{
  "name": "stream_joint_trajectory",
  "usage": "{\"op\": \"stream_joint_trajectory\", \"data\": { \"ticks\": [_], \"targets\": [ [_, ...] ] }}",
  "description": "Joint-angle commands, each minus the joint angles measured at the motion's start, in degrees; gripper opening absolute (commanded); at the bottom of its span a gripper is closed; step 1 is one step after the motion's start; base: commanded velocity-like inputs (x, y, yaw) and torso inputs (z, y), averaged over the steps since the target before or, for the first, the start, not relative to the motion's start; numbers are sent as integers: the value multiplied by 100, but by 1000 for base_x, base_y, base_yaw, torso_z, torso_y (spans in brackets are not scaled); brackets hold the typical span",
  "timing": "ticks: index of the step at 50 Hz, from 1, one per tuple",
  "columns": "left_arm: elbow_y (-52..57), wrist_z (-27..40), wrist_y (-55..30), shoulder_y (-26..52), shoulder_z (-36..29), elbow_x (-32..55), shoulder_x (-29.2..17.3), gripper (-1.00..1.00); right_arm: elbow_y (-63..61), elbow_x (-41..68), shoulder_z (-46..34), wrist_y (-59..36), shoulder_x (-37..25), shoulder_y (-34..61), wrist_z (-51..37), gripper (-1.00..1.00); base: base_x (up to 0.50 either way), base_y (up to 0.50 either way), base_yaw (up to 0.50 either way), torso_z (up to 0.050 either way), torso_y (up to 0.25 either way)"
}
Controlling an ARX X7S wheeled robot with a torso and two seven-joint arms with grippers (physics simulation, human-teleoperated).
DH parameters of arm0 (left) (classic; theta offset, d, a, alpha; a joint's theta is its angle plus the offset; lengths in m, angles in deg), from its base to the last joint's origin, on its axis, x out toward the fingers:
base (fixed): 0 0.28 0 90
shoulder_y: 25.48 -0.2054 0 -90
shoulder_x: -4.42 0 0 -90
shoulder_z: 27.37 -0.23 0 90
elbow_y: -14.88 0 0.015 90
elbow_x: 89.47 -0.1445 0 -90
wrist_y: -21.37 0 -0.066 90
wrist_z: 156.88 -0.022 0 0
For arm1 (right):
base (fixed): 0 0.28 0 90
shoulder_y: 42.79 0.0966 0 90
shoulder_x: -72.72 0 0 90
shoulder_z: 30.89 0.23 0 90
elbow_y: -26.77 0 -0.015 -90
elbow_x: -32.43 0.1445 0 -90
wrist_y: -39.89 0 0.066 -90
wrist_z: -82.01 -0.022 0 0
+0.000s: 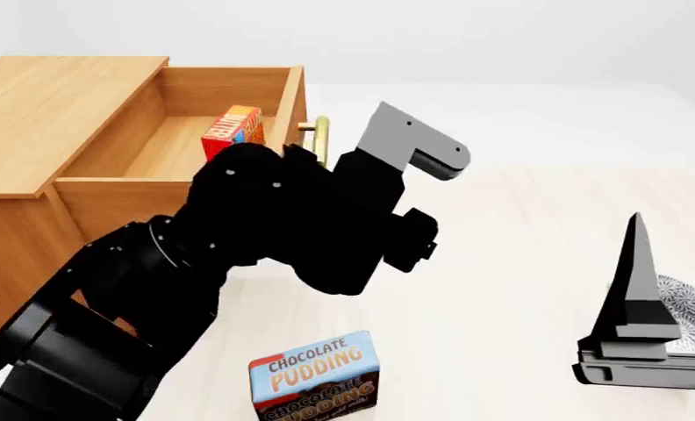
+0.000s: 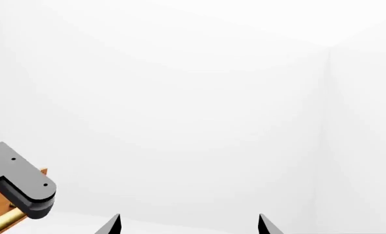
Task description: Put the butter at the back in the top drawer of the cabinet and close it.
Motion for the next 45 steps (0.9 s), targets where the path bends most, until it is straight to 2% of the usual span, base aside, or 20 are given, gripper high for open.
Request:
{"op": "stream_joint_trajectory", "data": {
  "ticks": [1,9,25,45],
  "targets": [
    [-124,382,-98,30,-203,93,-273,100,1,-25,-17,29,0,-34,-20,100,0,0,0,0,0],
    [-429,393,-137,95,-367,-40,-360,100,0,-53,-12,25,0,-40,-1,100,0,0,0,0,0],
    [-1450,-561,21,234,-802,-707,-337,100,-1,4,43,-17,0,-8,66,100,0,0,0,0,0],
    [-1493,-451,6,212,-1066,-1013,-851,100,-1,-42,53,-18,0,-26,91,100,10,0,-2,0,0]
  ]
}}
